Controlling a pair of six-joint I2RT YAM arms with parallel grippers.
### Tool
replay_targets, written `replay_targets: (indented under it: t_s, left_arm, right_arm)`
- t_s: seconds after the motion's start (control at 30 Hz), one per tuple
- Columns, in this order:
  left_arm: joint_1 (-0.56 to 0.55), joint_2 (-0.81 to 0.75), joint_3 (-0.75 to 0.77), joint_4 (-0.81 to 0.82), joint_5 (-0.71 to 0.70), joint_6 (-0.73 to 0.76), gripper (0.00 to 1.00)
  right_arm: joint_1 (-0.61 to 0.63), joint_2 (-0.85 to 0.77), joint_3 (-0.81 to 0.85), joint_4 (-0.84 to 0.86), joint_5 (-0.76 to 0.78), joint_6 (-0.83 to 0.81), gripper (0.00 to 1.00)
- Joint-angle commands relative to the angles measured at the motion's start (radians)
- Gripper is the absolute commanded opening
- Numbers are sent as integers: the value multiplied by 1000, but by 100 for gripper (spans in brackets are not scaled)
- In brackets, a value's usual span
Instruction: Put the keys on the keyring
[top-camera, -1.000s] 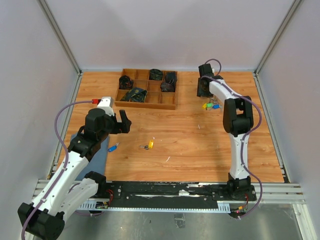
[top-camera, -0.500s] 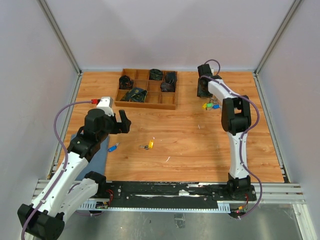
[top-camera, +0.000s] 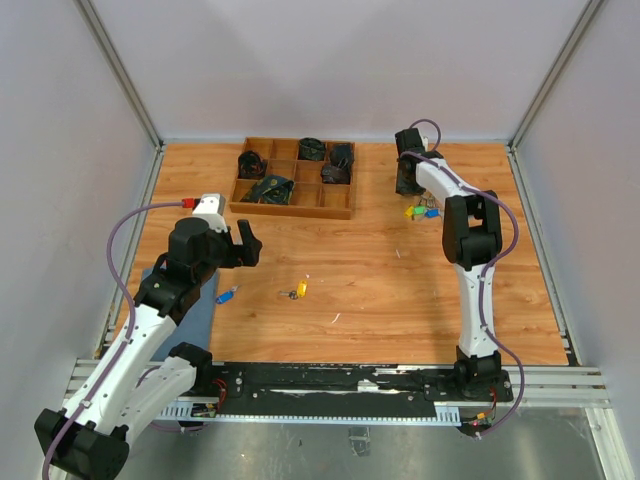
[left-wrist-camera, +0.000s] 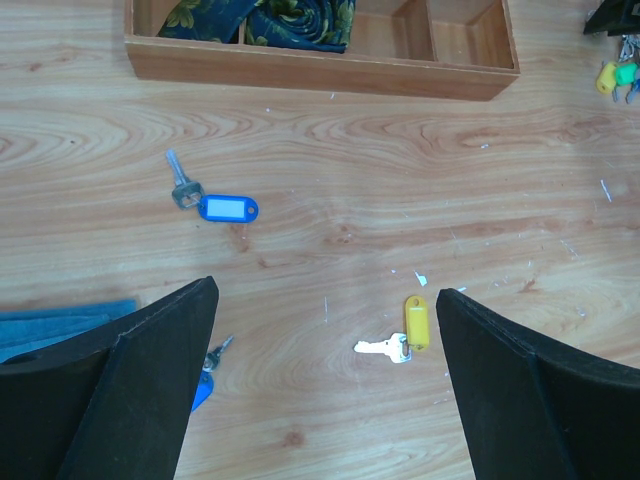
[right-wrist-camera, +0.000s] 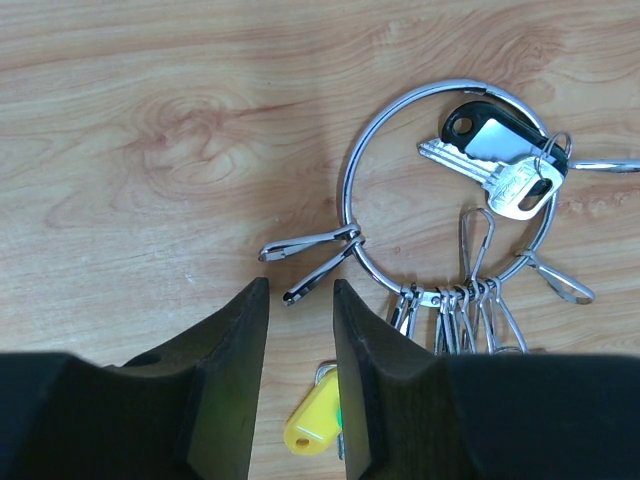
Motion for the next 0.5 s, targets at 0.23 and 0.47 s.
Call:
replay_targets:
  t_s: [0.23,0.47]
  left_arm:
    - [-6,-11,-8,17,-7,-4,97]
    - [-5,-6,-8,19,-5,-4,96]
  right_arm:
    - [-9,32,9,-39,-5,26,27]
    - [-12,3,-40,-23,-11,25,15]
